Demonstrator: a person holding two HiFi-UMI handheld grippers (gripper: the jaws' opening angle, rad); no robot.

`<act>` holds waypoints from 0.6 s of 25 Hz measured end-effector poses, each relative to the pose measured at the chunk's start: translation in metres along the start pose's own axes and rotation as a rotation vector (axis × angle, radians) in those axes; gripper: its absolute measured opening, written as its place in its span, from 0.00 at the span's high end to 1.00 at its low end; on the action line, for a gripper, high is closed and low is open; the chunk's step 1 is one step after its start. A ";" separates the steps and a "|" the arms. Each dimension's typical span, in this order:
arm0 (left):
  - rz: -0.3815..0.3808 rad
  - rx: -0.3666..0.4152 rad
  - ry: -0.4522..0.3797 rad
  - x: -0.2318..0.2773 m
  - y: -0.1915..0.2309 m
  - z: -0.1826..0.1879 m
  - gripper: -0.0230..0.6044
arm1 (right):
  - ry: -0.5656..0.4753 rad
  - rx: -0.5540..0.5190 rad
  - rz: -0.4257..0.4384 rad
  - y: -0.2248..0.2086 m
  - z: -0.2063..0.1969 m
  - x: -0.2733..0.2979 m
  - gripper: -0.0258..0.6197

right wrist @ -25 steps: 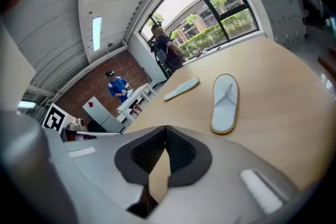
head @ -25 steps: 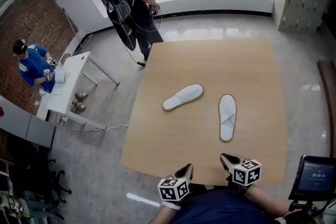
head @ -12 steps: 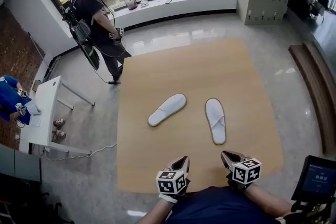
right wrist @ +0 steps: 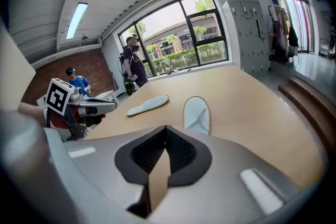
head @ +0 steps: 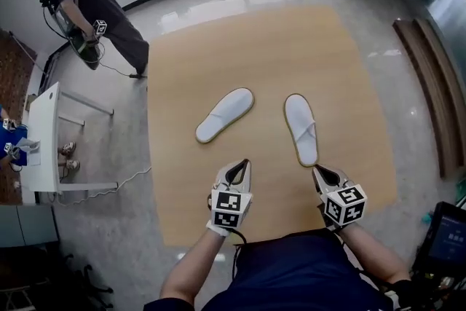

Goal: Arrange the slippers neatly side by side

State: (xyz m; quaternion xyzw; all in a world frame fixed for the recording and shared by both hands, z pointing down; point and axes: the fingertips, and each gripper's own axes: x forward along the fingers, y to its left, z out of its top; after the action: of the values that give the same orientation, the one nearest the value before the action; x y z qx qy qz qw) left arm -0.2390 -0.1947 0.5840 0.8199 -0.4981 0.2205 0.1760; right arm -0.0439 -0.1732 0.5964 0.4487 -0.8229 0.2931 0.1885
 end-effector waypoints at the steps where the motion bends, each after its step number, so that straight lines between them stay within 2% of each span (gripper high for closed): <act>1: 0.015 0.078 0.005 0.008 0.007 0.002 0.96 | 0.000 -0.007 -0.008 -0.006 0.003 0.004 0.95; 3: 0.042 0.199 0.025 0.018 0.021 0.004 0.96 | 0.004 -0.018 -0.015 -0.013 0.008 0.016 0.95; 6: 0.062 0.295 0.048 0.031 0.044 0.004 0.96 | 0.005 -0.049 -0.021 -0.022 0.016 0.038 0.95; 12: 0.066 0.344 0.149 0.069 0.089 -0.009 0.96 | -0.024 -0.126 -0.058 -0.034 0.032 0.081 0.95; 15: 0.076 0.370 0.173 0.088 0.103 -0.009 0.96 | 0.002 -0.151 -0.066 -0.037 0.028 0.101 0.95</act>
State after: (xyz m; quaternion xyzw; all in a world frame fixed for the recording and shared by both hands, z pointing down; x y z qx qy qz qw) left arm -0.2975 -0.3004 0.6461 0.7969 -0.4628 0.3843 0.0562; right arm -0.0669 -0.2702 0.6447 0.4598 -0.8274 0.2241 0.2321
